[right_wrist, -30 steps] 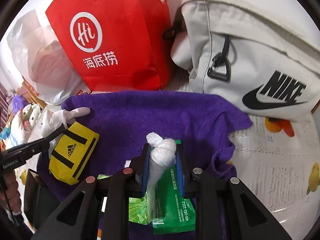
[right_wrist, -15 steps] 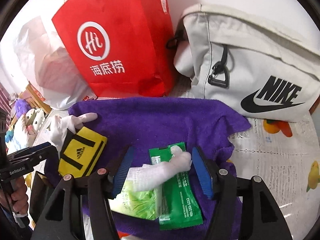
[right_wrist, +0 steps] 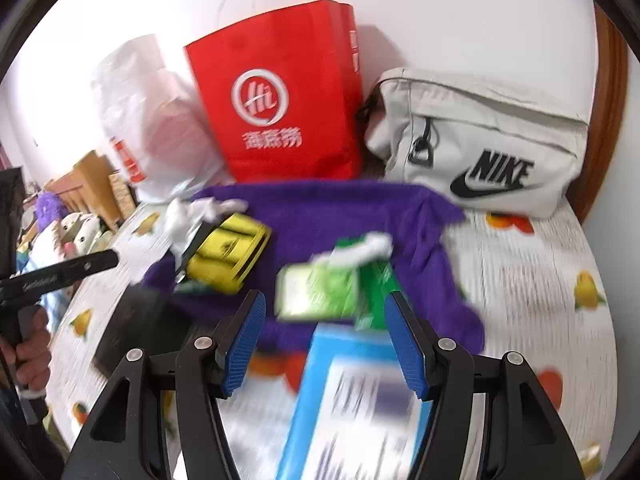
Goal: Organize soft objects
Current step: 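Open both tools to drop the strap and cloth onto the towel, then withdraw both tools from the towel back over the bed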
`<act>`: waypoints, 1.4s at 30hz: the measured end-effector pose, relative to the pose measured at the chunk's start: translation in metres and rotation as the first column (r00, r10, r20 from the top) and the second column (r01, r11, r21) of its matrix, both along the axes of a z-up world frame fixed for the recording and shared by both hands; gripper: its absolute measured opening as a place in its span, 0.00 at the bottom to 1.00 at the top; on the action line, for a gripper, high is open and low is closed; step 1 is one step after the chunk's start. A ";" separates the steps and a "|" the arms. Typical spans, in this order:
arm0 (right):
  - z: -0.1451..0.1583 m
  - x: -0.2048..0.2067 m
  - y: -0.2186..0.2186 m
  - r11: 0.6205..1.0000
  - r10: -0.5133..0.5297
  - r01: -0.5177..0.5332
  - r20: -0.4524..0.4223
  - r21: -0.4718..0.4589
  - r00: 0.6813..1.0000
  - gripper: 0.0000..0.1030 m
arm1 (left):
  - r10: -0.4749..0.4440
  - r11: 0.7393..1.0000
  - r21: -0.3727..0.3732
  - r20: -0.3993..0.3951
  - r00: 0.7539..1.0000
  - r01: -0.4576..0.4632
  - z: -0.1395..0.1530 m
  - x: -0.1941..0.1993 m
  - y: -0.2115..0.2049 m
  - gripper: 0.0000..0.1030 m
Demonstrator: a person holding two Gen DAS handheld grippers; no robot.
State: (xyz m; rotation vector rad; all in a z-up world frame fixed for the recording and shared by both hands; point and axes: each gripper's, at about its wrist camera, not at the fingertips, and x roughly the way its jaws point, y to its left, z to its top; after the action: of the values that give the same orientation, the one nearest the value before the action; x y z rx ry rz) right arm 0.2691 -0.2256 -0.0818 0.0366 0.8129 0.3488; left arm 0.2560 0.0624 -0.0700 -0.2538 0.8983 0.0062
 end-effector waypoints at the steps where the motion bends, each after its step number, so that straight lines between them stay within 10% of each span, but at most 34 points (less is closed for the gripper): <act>1: -0.001 -0.010 0.001 1.000 0.003 -0.003 -0.007 -0.001 1.000 0.60 | 0.000 1.000 -0.004 -0.003 1.000 0.000 0.000 -0.008 0.000 0.50; 14: -0.047 -0.150 0.021 0.995 0.072 -0.078 -0.102 -0.057 0.992 0.60 | -0.014 0.999 -0.031 -0.043 0.999 0.012 -0.016 -0.093 -0.002 0.50; 28: -0.094 -0.209 0.042 0.982 0.163 -0.177 -0.189 -0.061 0.968 0.57 | -0.052 0.997 -0.063 -0.083 0.995 0.047 -0.047 -0.138 -0.010 0.52; 36: -0.105 -0.226 0.058 0.995 0.050 -0.066 -0.192 -0.078 0.980 0.84 | -0.092 0.993 -0.079 -0.086 0.992 0.085 -0.055 -0.147 -0.011 0.54; 42: -0.113 -0.228 0.082 0.984 -0.082 0.065 -0.098 -0.168 0.992 0.83 | -0.078 0.993 -0.099 -0.086 0.993 0.069 -0.059 -0.154 0.002 0.57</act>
State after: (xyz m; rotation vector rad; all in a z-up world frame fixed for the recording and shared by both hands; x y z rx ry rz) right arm 0.0411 -0.1438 -0.1947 -0.0700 0.9397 0.2099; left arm 0.1021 0.0644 -0.1290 -0.3117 0.9987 -0.0945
